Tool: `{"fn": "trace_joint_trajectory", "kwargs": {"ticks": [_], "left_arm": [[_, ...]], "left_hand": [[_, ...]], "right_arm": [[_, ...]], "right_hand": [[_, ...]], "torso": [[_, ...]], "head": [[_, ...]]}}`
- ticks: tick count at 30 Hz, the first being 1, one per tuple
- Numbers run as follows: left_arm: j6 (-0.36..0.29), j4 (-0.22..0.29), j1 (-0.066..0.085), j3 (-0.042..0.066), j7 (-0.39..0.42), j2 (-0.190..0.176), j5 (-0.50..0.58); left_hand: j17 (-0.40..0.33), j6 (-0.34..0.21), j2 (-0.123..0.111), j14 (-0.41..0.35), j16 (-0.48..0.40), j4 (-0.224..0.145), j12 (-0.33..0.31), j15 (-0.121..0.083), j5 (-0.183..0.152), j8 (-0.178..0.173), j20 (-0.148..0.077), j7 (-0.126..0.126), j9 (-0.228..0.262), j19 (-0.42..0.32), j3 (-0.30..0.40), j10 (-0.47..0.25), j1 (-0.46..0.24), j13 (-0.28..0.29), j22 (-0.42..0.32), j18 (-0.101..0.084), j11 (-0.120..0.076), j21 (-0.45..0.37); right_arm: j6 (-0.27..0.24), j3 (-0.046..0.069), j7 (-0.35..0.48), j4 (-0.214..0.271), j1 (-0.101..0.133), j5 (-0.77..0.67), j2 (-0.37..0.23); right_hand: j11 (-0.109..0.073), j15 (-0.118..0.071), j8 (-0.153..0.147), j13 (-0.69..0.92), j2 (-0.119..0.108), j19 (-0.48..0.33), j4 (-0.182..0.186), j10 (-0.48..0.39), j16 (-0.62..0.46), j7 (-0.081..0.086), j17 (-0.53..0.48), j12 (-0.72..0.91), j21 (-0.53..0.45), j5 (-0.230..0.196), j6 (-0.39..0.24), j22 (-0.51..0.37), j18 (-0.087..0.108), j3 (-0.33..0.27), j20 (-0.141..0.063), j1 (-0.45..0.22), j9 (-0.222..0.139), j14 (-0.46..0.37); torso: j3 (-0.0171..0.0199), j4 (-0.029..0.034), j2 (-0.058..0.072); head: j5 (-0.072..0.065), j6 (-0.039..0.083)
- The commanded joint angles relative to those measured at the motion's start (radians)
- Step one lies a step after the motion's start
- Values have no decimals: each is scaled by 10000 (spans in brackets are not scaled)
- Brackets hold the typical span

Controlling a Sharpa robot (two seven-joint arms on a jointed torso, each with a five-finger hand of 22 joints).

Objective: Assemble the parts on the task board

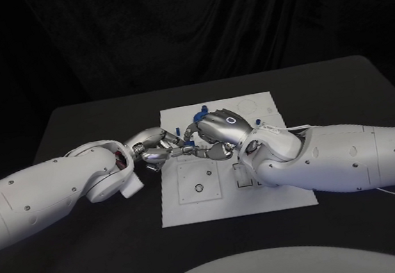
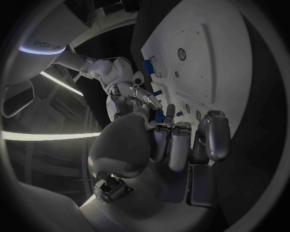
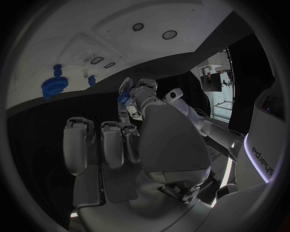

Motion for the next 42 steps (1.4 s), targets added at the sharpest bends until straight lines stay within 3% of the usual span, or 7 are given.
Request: {"fn": "trace_joint_trajectory", "kwargs": {"ticks": [1, 19, 21, 23, 25, 32, 42], "left_arm": [[-15, 5, -13, 9, 425, 21, 138], [-223, -33, -22, 9, 837, 18, 138], [-191, -41, -23, 9, 833, 33, 138], [-162, -47, -24, 9, 827, 44, 138], [-145, -57, -25, 9, 825, 53, 138], [-174, -92, -29, 9, 845, 77, 138], [-320, -112, -41, 9, 909, 105, 138]], "left_hand": [[2607, 139, 53, 1019, 9, -50, -29, 38, 129, 38, -11, -12, -125, -76, -35, 743, 129, 2465, 540, 116, 31, -69], [2623, 631, 166, 1031, 19, -110, 22, -70, 937, 351, -105, -169, -484, -46, 185, 796, 656, 2492, 634, 112, -104, -80], [2634, 1011, 119, 1039, 26, -384, 47, -187, 1571, 777, -212, -346, -214, -23, 490, 822, 1100, 2506, 671, 118, -260, -79], [2634, 1018, 75, 1039, 26, -410, 39, -239, 1768, 968, -265, -405, -3, -14, 623, 814, 1163, 2501, 688, 112, -312, -84], [2634, 917, -45, 1039, 26, -502, 38, -333, 2264, 1486, -377, -525, 659, -1, 1092, 816, 1356, 2500, 720, 109, -417, -107], [2617, 556, -291, 1027, 16, -530, -2, -355, 2691, 1818, -398, -510, 1225, -17, 1859, 777, 1490, 2477, 740, 111, -422, -174], [2581, 555, -462, 1001, -5, -597, -27, -356, 2735, 2057, -393, -515, 1539, -29, 2695, 754, 1512, 2462, 765, 116, -426, -232]], "right_arm": [[-11, 7, 152, 62, -21, 79, -1], [225, 6, 211, 100, -21, 89, 17], [229, 6, 211, 102, -21, 89, 22], [236, 6, 210, 106, -21, 89, 24], [255, 6, 213, 119, -21, 89, 22], [341, 5, 230, 186, -21, 89, 21], [705, 5, 222, 234, -21, 89, 36]], "right_hand": [[-90, -73, 37, 2629, -23, 617, 28, 1058, 50, -446, 1707, 27, 2, -79, 373, 2307, -143, -22, -90, -102, 1012, 861], [-95, -76, 44, 2629, -15, 605, -10, 1058, 46, -449, 1699, 27, -22, -116, 354, 2299, -136, 3, -93, -54, 1036, 859], [-95, -76, 44, 2629, -15, 605, -10, 1058, 46, -449, 1699, 27, -22, -116, 354, 2299, -136, 3, -93, -54, 1036, 859], [-95, -76, 44, 2629, -15, 605, -10, 1058, 46, -449, 1699, 27, -22, -116, 354, 2299, -136, 3, -93, -54, 1036, 859], [-95, -76, 44, 2629, -15, 605, -10, 1058, 46, -449, 1699, 27, -22, -116, 354, 2299, -136, 3, -93, -54, 1036, 859], [-94, -76, 45, 2629, -9, 597, -17, 1058, 41, -447, 1690, 27, -39, -115, 349, 2293, -131, 11, -94, -44, 1042, 857], [-52, -47, -21, 2629, -55, 548, -13, 1058, 1, -392, 1618, 27, -136, -324, 170, 2258, -107, 0, -79, -86, 1075, 840]], "torso": [[-6, 5, -3], [-9, -6, 2], [-8, 0, 0], [-9, 9, -4], [-8, 12, -6], [-6, -12, -6], [-7, -9, 2]], "head": [[11, -2], [-9, -2], [-12, -2], [-20, -2], [-14, -2], [24, -2], [50, -2]]}}
